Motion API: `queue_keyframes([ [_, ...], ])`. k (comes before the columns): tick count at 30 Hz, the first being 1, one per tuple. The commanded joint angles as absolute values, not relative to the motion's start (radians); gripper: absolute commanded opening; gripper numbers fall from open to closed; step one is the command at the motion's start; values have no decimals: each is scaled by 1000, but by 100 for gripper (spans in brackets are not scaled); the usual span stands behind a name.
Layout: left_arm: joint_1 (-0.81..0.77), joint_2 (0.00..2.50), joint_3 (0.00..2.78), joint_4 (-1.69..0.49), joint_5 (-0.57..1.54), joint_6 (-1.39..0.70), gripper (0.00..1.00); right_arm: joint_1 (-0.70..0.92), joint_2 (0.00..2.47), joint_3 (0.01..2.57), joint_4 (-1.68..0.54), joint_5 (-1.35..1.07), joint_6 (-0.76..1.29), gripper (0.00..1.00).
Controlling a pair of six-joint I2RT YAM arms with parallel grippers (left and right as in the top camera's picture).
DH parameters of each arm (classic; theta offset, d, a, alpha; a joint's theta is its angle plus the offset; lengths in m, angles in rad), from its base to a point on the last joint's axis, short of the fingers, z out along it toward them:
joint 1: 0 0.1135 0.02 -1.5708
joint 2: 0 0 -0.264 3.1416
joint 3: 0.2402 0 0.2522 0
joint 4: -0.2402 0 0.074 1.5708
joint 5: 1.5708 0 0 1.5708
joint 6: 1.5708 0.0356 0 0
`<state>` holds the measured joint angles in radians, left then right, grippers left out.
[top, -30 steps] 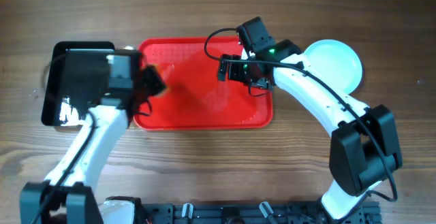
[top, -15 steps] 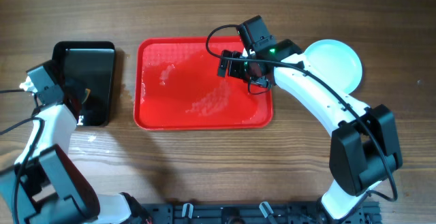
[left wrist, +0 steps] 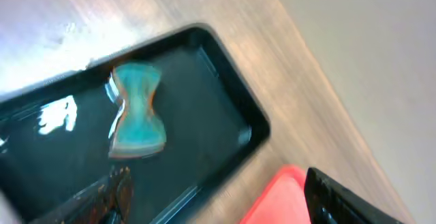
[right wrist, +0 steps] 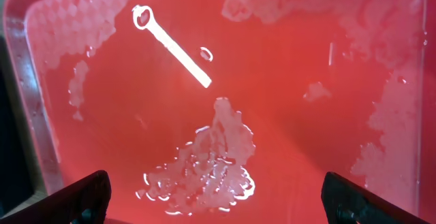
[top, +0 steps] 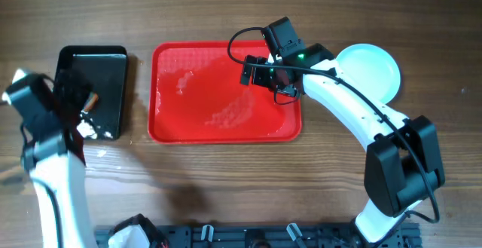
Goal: Clean dirty plates on tray and stack at the side
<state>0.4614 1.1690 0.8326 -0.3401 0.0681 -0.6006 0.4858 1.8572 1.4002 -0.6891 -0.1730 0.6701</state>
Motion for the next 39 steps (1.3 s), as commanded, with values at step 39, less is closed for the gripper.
queue_keyframes([
  [39,466,1096,832,-903,167,-820,100,697,1237,1398,-1046,107,494,100],
])
